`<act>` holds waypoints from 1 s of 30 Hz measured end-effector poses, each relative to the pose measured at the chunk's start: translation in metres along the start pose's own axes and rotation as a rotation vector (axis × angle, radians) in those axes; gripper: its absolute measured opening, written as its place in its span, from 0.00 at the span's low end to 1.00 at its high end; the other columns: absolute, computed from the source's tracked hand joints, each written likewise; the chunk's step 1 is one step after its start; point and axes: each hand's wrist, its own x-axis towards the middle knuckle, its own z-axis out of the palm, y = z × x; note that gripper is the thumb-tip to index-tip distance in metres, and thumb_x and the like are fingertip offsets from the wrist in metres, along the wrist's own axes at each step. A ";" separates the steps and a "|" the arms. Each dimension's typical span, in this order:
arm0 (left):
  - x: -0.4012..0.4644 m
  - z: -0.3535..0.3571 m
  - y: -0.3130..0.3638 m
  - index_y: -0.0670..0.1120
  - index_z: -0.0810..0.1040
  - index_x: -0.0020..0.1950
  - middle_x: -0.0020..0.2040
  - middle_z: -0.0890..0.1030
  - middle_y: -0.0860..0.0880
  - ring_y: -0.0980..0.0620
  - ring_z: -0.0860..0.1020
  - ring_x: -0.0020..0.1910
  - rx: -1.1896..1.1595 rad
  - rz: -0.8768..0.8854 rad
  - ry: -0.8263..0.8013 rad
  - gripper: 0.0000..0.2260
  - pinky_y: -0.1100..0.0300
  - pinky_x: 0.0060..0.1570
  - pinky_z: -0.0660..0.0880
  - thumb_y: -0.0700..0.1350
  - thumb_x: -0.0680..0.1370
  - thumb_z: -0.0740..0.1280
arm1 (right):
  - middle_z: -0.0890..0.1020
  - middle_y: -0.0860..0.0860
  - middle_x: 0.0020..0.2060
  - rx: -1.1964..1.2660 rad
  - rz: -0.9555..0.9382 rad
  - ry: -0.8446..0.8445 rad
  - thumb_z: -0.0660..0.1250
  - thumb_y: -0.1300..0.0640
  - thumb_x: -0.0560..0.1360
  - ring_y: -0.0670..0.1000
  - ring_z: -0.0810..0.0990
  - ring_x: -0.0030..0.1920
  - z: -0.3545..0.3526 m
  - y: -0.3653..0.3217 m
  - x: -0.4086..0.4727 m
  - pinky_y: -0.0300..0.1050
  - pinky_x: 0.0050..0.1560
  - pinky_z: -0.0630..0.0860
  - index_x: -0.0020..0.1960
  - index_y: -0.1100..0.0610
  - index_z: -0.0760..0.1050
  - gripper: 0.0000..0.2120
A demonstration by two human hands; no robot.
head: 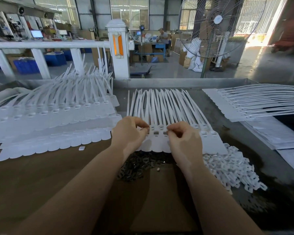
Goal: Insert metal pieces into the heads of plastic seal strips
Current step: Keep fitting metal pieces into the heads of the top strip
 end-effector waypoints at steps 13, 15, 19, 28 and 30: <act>-0.025 -0.001 -0.010 0.57 0.75 0.35 0.38 0.73 0.59 0.56 0.73 0.45 -0.006 0.019 0.107 0.11 0.47 0.58 0.69 0.43 0.73 0.70 | 0.78 0.44 0.45 -0.171 -0.317 -0.623 0.74 0.60 0.65 0.45 0.75 0.52 0.001 -0.012 -0.011 0.50 0.57 0.73 0.39 0.53 0.83 0.04; -0.025 -0.001 -0.011 0.57 0.75 0.35 0.40 0.74 0.58 0.55 0.74 0.46 -0.008 0.021 0.101 0.10 0.47 0.58 0.70 0.43 0.73 0.70 | 0.76 0.40 0.46 -0.204 -0.322 -0.661 0.74 0.57 0.66 0.43 0.74 0.52 0.002 -0.012 -0.011 0.49 0.58 0.72 0.41 0.53 0.83 0.04; -0.026 0.000 -0.013 0.57 0.75 0.36 0.40 0.74 0.59 0.55 0.73 0.47 -0.012 0.011 0.099 0.10 0.48 0.59 0.69 0.43 0.73 0.69 | 0.74 0.38 0.45 -0.237 -0.334 -0.666 0.75 0.57 0.66 0.41 0.73 0.51 0.002 -0.012 -0.011 0.49 0.59 0.71 0.41 0.53 0.83 0.04; -0.025 0.002 -0.016 0.58 0.74 0.35 0.38 0.71 0.62 0.59 0.69 0.46 0.007 0.024 0.108 0.12 0.48 0.60 0.67 0.43 0.73 0.69 | 0.75 0.39 0.44 -0.216 -0.342 -0.670 0.75 0.58 0.66 0.43 0.74 0.51 0.003 -0.011 -0.011 0.49 0.59 0.72 0.41 0.53 0.83 0.04; -0.025 0.002 -0.016 0.58 0.75 0.35 0.38 0.72 0.62 0.59 0.69 0.47 0.008 0.030 0.105 0.11 0.49 0.60 0.67 0.43 0.73 0.69 | 0.74 0.38 0.44 -0.236 -0.350 -0.676 0.75 0.58 0.67 0.43 0.74 0.52 0.003 -0.010 -0.011 0.49 0.60 0.71 0.40 0.53 0.83 0.03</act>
